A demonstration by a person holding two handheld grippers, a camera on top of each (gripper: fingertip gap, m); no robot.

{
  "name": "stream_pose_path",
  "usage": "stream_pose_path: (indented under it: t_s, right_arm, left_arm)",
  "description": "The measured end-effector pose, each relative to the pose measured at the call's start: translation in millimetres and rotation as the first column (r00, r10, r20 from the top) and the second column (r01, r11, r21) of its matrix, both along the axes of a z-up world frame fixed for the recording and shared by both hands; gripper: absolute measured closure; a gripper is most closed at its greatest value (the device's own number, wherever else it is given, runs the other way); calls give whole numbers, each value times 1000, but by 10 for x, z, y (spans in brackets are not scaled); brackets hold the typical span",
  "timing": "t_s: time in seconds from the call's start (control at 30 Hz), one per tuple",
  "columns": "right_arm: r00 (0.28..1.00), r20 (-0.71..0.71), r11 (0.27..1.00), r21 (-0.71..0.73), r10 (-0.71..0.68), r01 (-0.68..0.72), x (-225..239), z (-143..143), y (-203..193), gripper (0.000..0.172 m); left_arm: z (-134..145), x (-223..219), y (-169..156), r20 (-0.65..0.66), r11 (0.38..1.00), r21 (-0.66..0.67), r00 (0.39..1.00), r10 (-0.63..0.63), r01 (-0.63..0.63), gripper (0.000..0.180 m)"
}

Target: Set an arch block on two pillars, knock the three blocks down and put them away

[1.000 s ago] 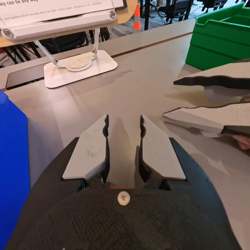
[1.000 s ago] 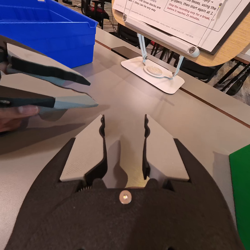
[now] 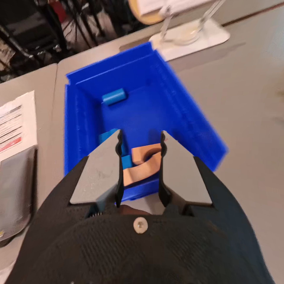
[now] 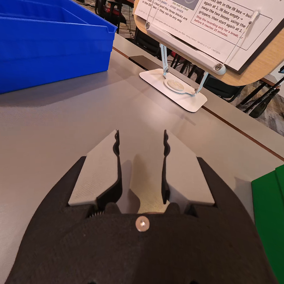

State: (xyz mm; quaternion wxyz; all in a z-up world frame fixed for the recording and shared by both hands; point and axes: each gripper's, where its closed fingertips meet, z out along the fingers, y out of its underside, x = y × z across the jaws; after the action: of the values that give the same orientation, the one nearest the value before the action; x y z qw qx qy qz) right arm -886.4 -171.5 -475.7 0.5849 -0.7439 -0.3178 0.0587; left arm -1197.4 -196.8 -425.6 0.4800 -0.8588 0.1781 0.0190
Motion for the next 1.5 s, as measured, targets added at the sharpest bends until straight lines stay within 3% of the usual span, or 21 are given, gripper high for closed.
stream_pose_path:
  t_s: [0.17, 0.4, 0.57, 0.93, 1.0, 1.1, 1.2, 1.3, 1.4, 1.5]
  right_arm:
    - [1000, -13, 1000, -20, -2, 2, 10, -32, 12, 117]
    - [1000, -8, 1000, -24, -4, 3, 14, -47, 21, 117]
    - [1000, -10, 1000, -29, 2, -2, 0, -51, 25, 117]
    - [1000, 9, 1000, -12, 13, -13, -22, -34, -7, 117]
    - [1000, 12, 1000, -11, 20, -19, -40, -33, -11, 117]
    - [999, 24, 1000, -5, 29, -29, -70, -33, -18, 117]
    - [999, 40, 999, 2, 33, -33, -82, -37, -27, 117]
    - [999, 41, 999, 6, 33, -34, -80, -34, -30, 117]
    - [999, 40, 999, -1, 34, -34, -80, -49, -26, 117]
    - [998, 44, 999, 0, 34, -34, -81, -52, -29, 118]
  left_arm:
    - [-293, -454, 250, -62, 991, -99, 994, 88, -94, 134]
    - [-709, -374, 329, -62, 974, -217, 997, 47, -59, 136]
    - [-620, -499, 432, -135, 982, -145, 986, 100, -119, 139]
    - [-1008, -578, 579, -238, 922, -348, 967, 86, -168, 140]
    - [-1002, -480, 581, -217, 929, -353, 975, 35, -112, 151]
    - [-975, -291, 555, -136, 932, -362, 990, -46, -7, 152]
    - [-805, -318, 653, -91, 962, -273, 996, -2, -23, 159]
    - [-713, -612, 706, -179, 956, -244, 976, 124, -166, 159]
    - [-782, -756, 673, -319, 934, -279, 939, 131, -225, 155]
    - [-819, -856, 695, -432, 924, -260, 889, 149, -281, 164]
